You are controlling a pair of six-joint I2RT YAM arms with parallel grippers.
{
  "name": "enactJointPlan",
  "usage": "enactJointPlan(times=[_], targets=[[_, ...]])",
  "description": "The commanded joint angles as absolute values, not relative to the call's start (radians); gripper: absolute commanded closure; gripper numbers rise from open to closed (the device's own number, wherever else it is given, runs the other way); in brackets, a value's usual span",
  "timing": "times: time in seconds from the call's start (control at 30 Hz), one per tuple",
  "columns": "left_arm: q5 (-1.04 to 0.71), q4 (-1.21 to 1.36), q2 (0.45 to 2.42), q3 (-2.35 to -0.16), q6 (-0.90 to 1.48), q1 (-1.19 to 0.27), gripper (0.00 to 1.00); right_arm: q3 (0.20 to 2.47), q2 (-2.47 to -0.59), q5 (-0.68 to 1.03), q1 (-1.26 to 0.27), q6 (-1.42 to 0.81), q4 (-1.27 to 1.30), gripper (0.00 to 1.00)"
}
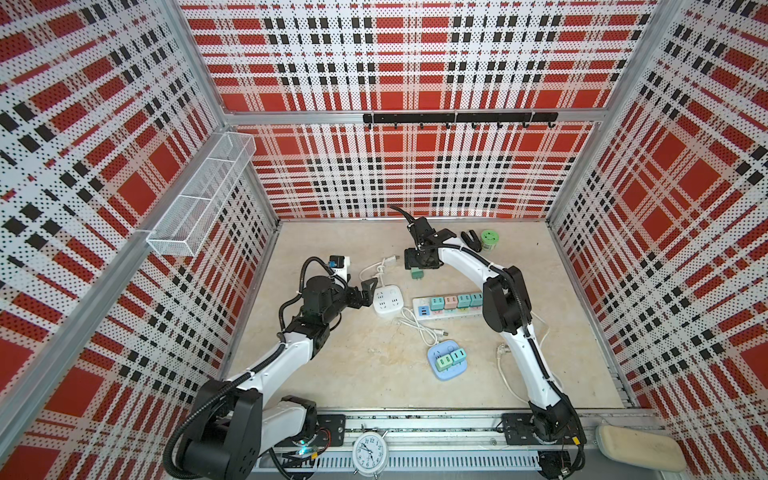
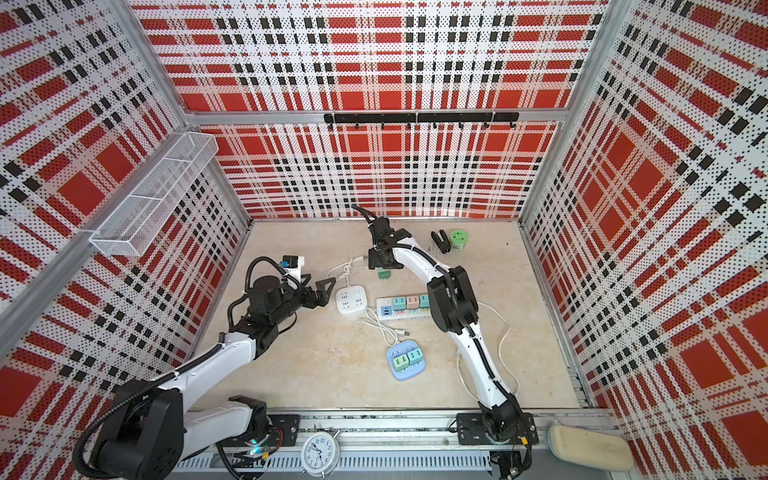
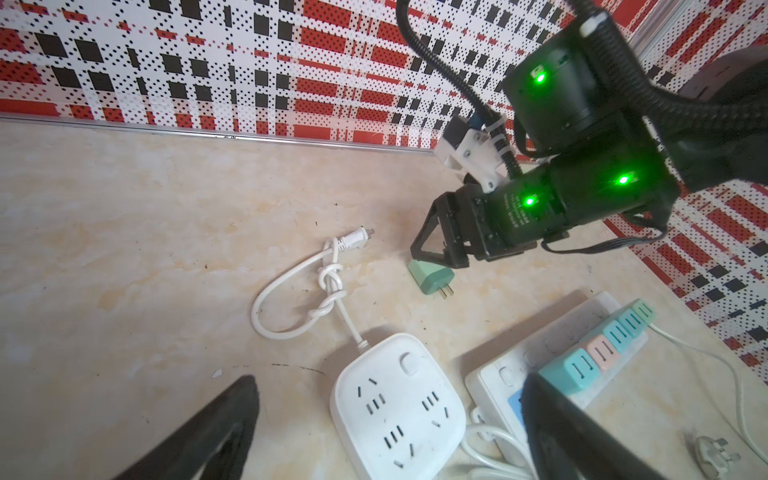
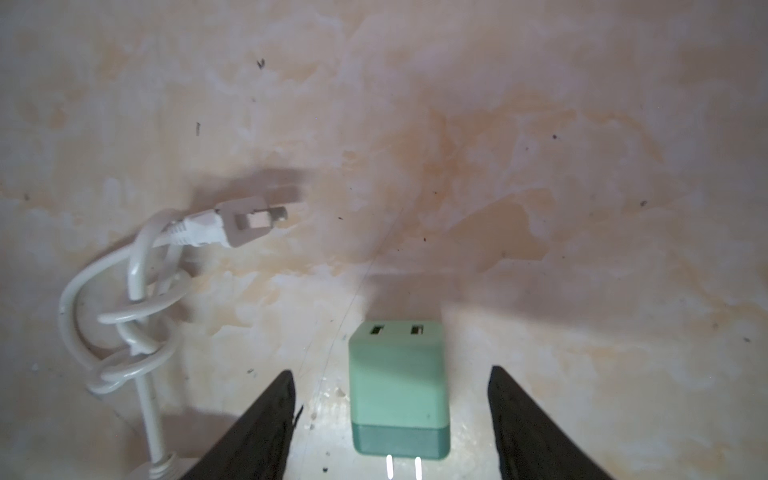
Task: Insert the plug
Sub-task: 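Lift the green adapter with right gripper and carry it toward the white socket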
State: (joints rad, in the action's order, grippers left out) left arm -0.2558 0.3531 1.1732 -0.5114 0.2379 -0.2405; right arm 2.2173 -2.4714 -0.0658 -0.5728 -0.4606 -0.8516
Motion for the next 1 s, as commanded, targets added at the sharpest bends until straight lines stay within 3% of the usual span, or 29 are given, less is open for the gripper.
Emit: enactJointPlan(times=[0.0,0.73,0.97], targets=[[-0.254,0.39,1.154,-0.495,0.235,-0.231,0.01,2.25,-2.507,-0.08,-0.579,-0.468,-0.863,0.28],[-0.23,0.402,1.154,-0.484,0.255,-0.219,0.01,2.224,-2.564,-0.17,-0.615,-0.453,-0.882,0.56],[-0.175,0.566,1.171,-0.436,0.393,-0.213,0.01,2.212,-2.533,-0.179,-0.615,-0.417,-0.857,0.65]])
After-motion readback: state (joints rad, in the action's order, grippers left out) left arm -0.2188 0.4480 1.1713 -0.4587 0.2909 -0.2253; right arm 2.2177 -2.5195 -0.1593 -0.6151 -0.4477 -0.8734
